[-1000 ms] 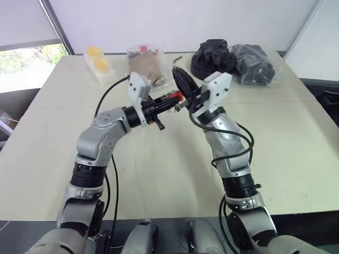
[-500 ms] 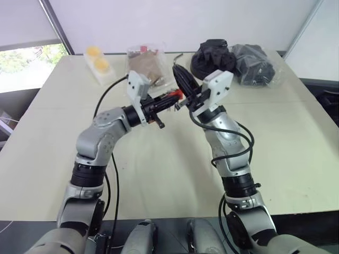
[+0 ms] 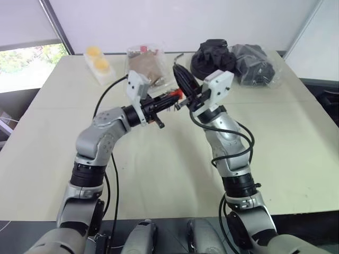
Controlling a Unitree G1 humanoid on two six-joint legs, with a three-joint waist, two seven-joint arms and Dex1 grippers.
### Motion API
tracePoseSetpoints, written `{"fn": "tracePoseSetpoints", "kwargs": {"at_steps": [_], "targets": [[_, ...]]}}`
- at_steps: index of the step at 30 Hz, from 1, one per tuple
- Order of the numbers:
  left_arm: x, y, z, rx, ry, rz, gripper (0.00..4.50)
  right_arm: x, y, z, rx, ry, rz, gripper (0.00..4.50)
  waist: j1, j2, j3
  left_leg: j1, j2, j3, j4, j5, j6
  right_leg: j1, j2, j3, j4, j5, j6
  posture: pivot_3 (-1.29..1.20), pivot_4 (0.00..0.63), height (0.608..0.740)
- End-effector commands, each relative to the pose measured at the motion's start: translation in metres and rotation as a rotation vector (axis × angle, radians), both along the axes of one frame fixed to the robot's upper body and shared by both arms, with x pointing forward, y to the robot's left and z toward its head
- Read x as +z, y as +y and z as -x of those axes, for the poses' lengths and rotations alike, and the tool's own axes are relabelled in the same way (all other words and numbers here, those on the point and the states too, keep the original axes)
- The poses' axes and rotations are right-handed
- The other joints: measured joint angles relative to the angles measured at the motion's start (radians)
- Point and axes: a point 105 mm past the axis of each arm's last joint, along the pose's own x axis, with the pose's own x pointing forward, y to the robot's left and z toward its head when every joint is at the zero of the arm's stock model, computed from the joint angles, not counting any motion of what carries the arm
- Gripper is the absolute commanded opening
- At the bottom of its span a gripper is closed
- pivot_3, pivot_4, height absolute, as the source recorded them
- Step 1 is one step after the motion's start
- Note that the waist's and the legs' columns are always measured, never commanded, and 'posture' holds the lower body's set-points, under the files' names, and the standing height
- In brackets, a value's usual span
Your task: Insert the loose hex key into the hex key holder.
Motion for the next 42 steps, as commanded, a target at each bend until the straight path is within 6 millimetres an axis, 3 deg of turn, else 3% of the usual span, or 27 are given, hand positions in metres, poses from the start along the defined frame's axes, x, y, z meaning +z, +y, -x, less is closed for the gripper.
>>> {"fn": "tracePoseSetpoints", "kwargs": {"at_steps": [1, 24, 33, 42], "targets": [[0.025, 0.005, 0.005, 0.000, -0.085, 0.040, 0.00, 0.009, -0.012, 0.000, -0.039, -0.030, -0.027, 0.02, 0.000, 0.000, 0.000, 0.000, 0.000, 0.000, 0.000, 0.000, 0.000, 0.000, 0.000, 0.000, 0.000, 0.000, 0.000, 0.00, 0.150, 0.740], [0.025, 0.004, 0.005, 0.001, -0.088, 0.041, 0.00, 0.007, -0.015, 0.002, -0.047, -0.028, -0.016, 0.02, 0.000, 0.000, 0.000, 0.000, 0.000, 0.000, 0.000, 0.000, 0.000, 0.000, 0.000, 0.000, 0.000, 0.000, 0.000, 0.00, 0.150, 0.740], [0.027, 0.007, 0.002, 0.014, -0.086, 0.049, 0.00, -0.010, -0.023, 0.017, -0.044, 0.005, 0.049, 0.02, 0.002, 0.000, 0.000, 0.000, 0.000, 0.000, 0.000, 0.000, 0.000, 0.000, 0.000, 0.000, 0.000, 0.000, 0.000, 0.00, 0.150, 0.740], [0.025, 0.004, 0.002, 0.004, -0.090, 0.039, 0.00, -0.021, -0.026, 0.019, -0.048, 0.040, 0.114, 0.02, 0.003, 0.000, 0.000, 0.000, 0.000, 0.000, 0.000, 0.000, 0.000, 0.000, 0.000, 0.000, 0.000, 0.000, 0.000, 0.00, 0.150, 0.740]]}}
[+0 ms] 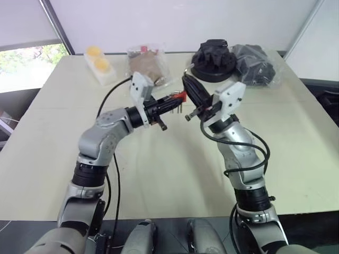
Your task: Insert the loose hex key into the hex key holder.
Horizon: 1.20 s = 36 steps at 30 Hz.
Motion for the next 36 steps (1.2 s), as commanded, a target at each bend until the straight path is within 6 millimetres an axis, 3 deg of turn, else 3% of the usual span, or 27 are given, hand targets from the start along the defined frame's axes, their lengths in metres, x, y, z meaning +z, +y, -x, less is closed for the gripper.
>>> {"fn": "tracePoseSetpoints", "kwargs": {"at_steps": [1, 4, 7, 10, 19, 23, 29, 36], "targets": [[0.028, 0.012, -0.001, 0.042, -0.099, 0.049, 0.00, -0.009, -0.007, -0.001, -0.016, 0.032, 0.037, 0.35, 0.001, 0.000, 0.000, 0.000, 0.000, 0.000, 0.000, 0.000, 0.000, 0.000, 0.000, 0.000, 0.000, 0.000, 0.000, 0.00, 0.150, 0.740], [0.027, 0.011, -0.001, 0.042, -0.101, 0.047, 0.00, -0.010, -0.008, -0.003, -0.024, 0.046, 0.046, 1.44, 0.001, 0.000, 0.000, 0.000, 0.000, 0.000, 0.000, 0.000, 0.000, 0.000, 0.000, 0.000, 0.000, 0.000, 0.000, 0.00, 0.150, 0.740], [0.026, 0.011, 0.000, 0.040, -0.099, 0.046, 0.00, -0.012, -0.012, -0.003, -0.036, 0.054, 0.057, 2.96, 0.001, 0.000, 0.000, 0.000, 0.000, 0.000, 0.000, 0.000, 0.000, 0.000, 0.000, 0.000, 0.000, 0.000, 0.000, 0.00, 0.150, 0.740], [0.026, 0.010, 0.001, 0.038, -0.098, 0.044, 0.00, -0.016, -0.024, 0.000, -0.056, 0.060, 0.071, 2.96, 0.001, 0.000, 0.000, 0.000, 0.000, 0.000, 0.000, 0.000, 0.000, 0.000, 0.000, 0.000, 0.000, 0.000, 0.000, 0.00, 0.150, 0.740], [0.014, 0.001, 0.005, -0.027, -0.044, 0.037, 0.00, -0.047, -0.088, 0.025, -0.168, 0.164, 0.169, 2.96, 0.006, 0.000, 0.000, 0.000, 0.000, 0.000, 0.000, 0.000, 0.000, 0.002, 0.000, 0.000, -0.002, 0.000, 0.000, 0.00, 0.150, 0.740], [-0.008, -0.021, 0.012, -0.133, 0.092, 0.058, 0.00, -0.048, -0.111, 0.035, -0.217, 0.196, 0.210, 2.96, 0.008, 0.000, 0.000, 0.000, 0.000, 0.001, 0.000, 0.000, 0.000, 0.002, 0.000, 0.000, -0.002, 0.000, 0.000, 0.00, 0.150, 0.740], [-0.049, -0.056, 0.021, -0.279, 0.416, 0.100, 0.00, -0.051, -0.123, 0.039, -0.270, 0.209, 0.229, 2.96, 0.007, 0.000, 0.000, 0.001, 0.000, 0.001, 0.001, 0.000, 0.000, 0.003, 0.001, 0.000, -0.001, 0.000, 0.000, 0.00, 0.150, 0.740], [-0.097, -0.068, 0.017, -0.286, 0.768, 0.106, 0.00, -0.050, -0.124, 0.043, -0.309, 0.204, 0.211, 2.96, 0.007, 0.000, 0.000, 0.001, 0.000, 0.001, 0.001, 0.000, 0.000, 0.003, 0.002, 0.000, -0.001, 0.000, 0.000, 0.00, 0.150, 0.740]]}}
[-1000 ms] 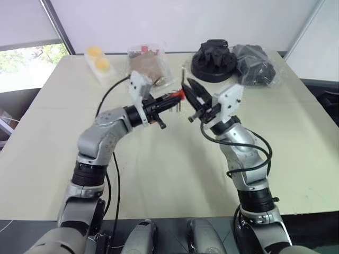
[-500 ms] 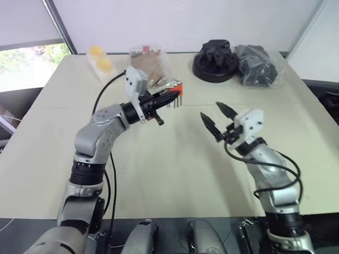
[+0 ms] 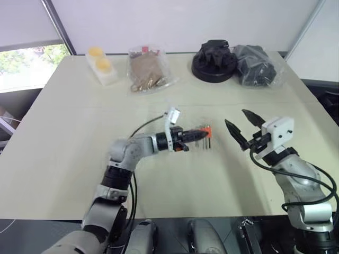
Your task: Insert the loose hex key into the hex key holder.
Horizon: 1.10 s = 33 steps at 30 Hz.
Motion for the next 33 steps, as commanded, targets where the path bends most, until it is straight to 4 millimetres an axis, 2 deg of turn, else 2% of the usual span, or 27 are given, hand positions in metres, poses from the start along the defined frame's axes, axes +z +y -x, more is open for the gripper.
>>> {"fn": "tracePoseSetpoints", "kwargs": {"at_steps": [1, 5, 8, 10, 13, 15, 19, 24, 28, 30, 33], "targets": [[-0.007, 0.001, -0.003, 0.000, 0.099, 0.003, 0.44, 0.013, 0.001, 0.008, -0.015, -0.057, 0.005, 3.00, 0.000, 0.000, 0.000, 0.000, 0.000, 0.000, 0.000, 0.000, 0.000, 0.000, 0.000, 0.000, 0.000, 0.000, 0.000, 0.00, 0.150, 0.740], [-0.022, 0.007, -0.006, 0.025, 0.144, -0.045, 2.11, 0.011, 0.002, 0.011, -0.027, -0.057, 0.003, 3.00, 0.001, 0.000, 0.000, 0.000, 0.000, 0.000, 0.000, 0.000, 0.000, 0.000, 0.000, 0.000, 0.000, 0.000, 0.000, 0.00, 0.150, 0.740], [-0.033, 0.018, -0.008, 0.045, 0.113, -0.132, 3.74, 0.010, 0.004, 0.012, -0.030, -0.058, 0.000, 3.00, 0.001, 0.000, 0.000, 0.000, 0.000, 0.000, 0.000, 0.000, 0.000, 0.000, 0.000, 0.000, 0.000, 0.000, 0.000, 0.00, 0.150, 0.740], [-0.038, 0.031, -0.011, 0.063, 0.044, -0.207, 4.47, 0.010, 0.004, 0.012, -0.030, -0.058, 0.002, 3.00, -0.001, 0.000, 0.000, 0.000, 0.000, 0.000, 0.000, 0.000, 0.000, 0.000, 0.000, 0.000, 0.000, 0.000, 0.000, 0.00, 0.150, 0.740], [-0.041, 0.053, -0.020, 0.103, -0.143, -0.356, 4.47, 0.009, 0.003, 0.011, -0.029, -0.056, 0.010, 3.00, -0.003, 0.000, 0.000, 0.001, 0.001, 0.001, 0.000, 0.000, 0.000, 0.000, -0.001, 0.001, 0.000, 0.000, 0.000, 0.00, 0.150, 0.740], [-0.034, 0.067, -0.028, 0.128, -0.296, -0.418, 4.47, 0.009, 0.001, 0.010, -0.023, -0.052, 0.018, 3.00, -0.004, 0.001, -0.001, 0.001, 0.001, 0.001, 0.000, 0.000, 0.000, 0.000, 0.000, 0.001, 0.000, 0.000, 0.000, 0.00, 0.150, 0.740], [0.002, 0.079, -0.042, 0.186, -0.569, -0.425, 4.47, 0.006, 0.002, 0.009, 0.067, 0.003, 0.108, 3.00, 0.003, 0.000, 0.000, 0.001, 0.001, 0.001, 0.000, 0.000, 0.000, 0.000, -0.001, 0.001, 0.000, 0.000, 0.000, 0.00, 0.150, 0.740], [0.045, 0.087, -0.039, 0.150, -0.800, -0.408, 4.47, 0.001, -0.003, 0.017, 0.246, 0.146, 0.303, 3.00, 0.019, 0.000, 0.000, 0.000, 0.000, 0.001, 0.000, 0.000, 0.001, 0.001, -0.001, 0.001, -0.003, 0.000, 0.000, 0.00, 0.150, 0.740], [0.064, 0.096, -0.018, 0.008, -0.847, -0.362, 4.47, 0.004, -0.011, 0.028, 0.375, 0.262, 0.528, 3.00, 0.018, 0.000, 0.000, 0.000, 0.000, 0.001, 0.001, -0.001, 0.002, 0.002, -0.001, 0.000, -0.003, 0.000, 0.000, 0.00, 0.150, 0.740], [0.070, 0.101, 0.001, -0.097, -0.843, -0.333, 4.47, 0.012, -0.023, 0.030, 0.397, 0.306, 0.645, 3.00, 0.014, 0.000, 0.000, 0.000, 0.001, 0.001, 0.000, -0.001, 0.002, 0.002, -0.001, 0.000, -0.003, 0.000, 0.000, 0.00, 0.150, 0.740], [0.073, 0.107, 0.019, -0.190, -0.822, -0.331, 4.47, 0.026, -0.040, 0.032, 0.401, 0.355, 0.758, 3.00, 0.004, 0.000, 0.000, 0.000, 0.001, 0.001, 0.001, -0.004, 0.007, 0.003, -0.001, 0.000, -0.003, 0.000, 0.000, 0.00, 0.150, 0.740]]}}
